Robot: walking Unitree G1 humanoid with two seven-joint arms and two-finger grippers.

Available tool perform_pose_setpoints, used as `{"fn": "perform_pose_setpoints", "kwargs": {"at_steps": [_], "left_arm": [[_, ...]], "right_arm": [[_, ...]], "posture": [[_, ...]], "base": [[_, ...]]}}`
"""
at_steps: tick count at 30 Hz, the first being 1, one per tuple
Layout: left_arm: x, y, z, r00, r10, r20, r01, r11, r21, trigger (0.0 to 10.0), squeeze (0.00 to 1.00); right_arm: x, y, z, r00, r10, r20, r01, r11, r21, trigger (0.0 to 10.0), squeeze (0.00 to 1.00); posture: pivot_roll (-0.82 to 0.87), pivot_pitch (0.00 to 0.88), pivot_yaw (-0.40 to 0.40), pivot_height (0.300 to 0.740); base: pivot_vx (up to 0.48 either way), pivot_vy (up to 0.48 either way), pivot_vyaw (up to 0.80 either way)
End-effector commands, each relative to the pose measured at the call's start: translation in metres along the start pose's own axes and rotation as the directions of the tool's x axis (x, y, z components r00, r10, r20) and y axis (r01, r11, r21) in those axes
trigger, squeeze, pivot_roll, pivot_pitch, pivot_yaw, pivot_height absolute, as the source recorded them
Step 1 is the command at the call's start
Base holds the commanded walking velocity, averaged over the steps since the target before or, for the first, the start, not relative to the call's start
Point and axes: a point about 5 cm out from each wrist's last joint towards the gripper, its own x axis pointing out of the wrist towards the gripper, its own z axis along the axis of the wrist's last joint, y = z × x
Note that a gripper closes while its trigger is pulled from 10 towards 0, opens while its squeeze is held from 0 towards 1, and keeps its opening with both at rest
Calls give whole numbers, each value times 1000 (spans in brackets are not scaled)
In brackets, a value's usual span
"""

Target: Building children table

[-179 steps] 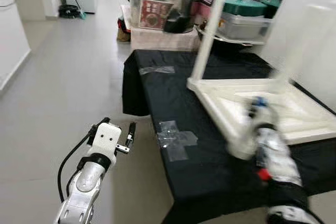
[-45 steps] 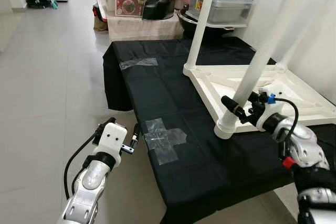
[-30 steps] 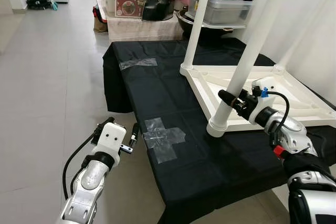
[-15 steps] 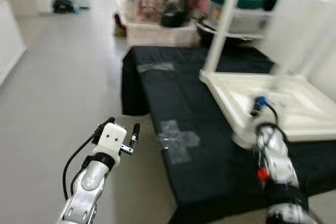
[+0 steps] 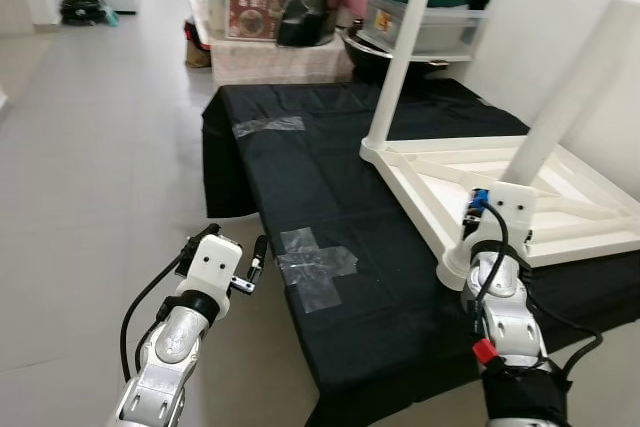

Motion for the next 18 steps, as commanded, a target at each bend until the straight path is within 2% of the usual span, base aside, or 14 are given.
{"fn": "perform_pose_setpoints", "kwargs": {"at_steps": [1, 2, 3, 4, 5, 6, 8, 10, 12, 13, 14, 15, 16, 18], "left_arm": [[-2, -2, -3, 1000, -9, -12, 9, 1000, 5, 10000, 0], [-2, -2, -3, 1000, -9, -12, 9, 1000, 5, 10000, 0], [-1, -1, -3, 1000, -8, -12, 8, 1000, 5, 10000, 0], [-1, -1, -3, 1000, -8, -12, 8, 1000, 5, 10000, 0], [-1, -1, -3, 1000, -9, -12, 9, 1000, 6, 10000, 0], [-1, -1, -3, 1000, -9, -12, 9, 1000, 6, 10000, 0], [1, -2, -3, 1000, -10, -11, 10, 1000, 7, 10000, 0], [1, -2, -3, 1000, -10, -11, 10, 1000, 7, 10000, 0], [2, -2, -2, 1000, -8, -8, 8, 1000, 7, 10000, 0], [2, -2, -2, 1000, -8, -8, 8, 1000, 7, 10000, 0], [2, -1, -2, 1000, -7, -7, 7, 1000, 7, 10000, 0], [1, -1, -3, 1000, -6, -8, 6, 1000, 7, 10000, 0], [1, -1, -3, 1000, -5, -8, 6, 1000, 7, 10000, 0], [1, -2, -3, 1000, -6, -9, 7, 1000, 7, 10000, 0]], "right_arm": [[4, -2, 16, 994, 65, 84, -64, 998, -7, 10000, 867], [4, -2, 16, 994, 65, 84, -64, 998, -7, 10000, 867], [8, 0, 23, 980, 162, 116, -166, 986, 28, 10000, 0], [8, 0, 23, 980, 162, 116, -166, 986, 28, 10000, 0], [14, -1, 31, 950, 270, 155, -282, 958, 59, 10000, 0], [14, -1, 31, 950, 270, 155, -282, 958, 59, 10000, 0], [28, -13, 28, 874, 467, 133, -467, 883, -32, 10000, 0], [28, -13, 28, 874, 467, 133, -467, 883, -32, 10000, 0], [35, -27, 17, 823, 567, 40, -563, 822, -86, 10000, 0], [35, -27, 17, 823, 567, 40, -563, 822, -86, 10000, 0], [36, -31, 11, 784, 621, -8, -620, 781, -80, 7765, 0], [35, -32, 7, 745, 666, -37, -667, 743, -62, 6784, 0], [34, -34, 4, 720, 691, -61, -693, 719, -43, 3333, 0], [33, -36, 0, 703, 707, -77, -711, 703, -34, 3333, 0]], "posture": [[29, 0, -135, 740], [29, 0, -135, 740], [26, 0, -130, 740], [26, 0, -130, 740], [25, 0, -130, 740], [25, 0, -130, 740], [26, 0, -136, 740], [26, 0, -136, 740], [30, 0, -139, 740], [30, 0, -139, 740], [32, 0, -140, 740], [32, 0, -140, 740], [31, 0, -142, 740], [33, 0, -143, 740]], "base": [[0, 0, 0], [0, 0, 0], [0, 0, 0], [0, 0, 0], [0, 0, 0], [0, 0, 0], [0, 0, 0], [0, 0, 0], [0, 0, 0], [0, 0, 0], [0, 0, 0], [0, 0, 0], [0, 0, 0], [0, 0, 0]]}}
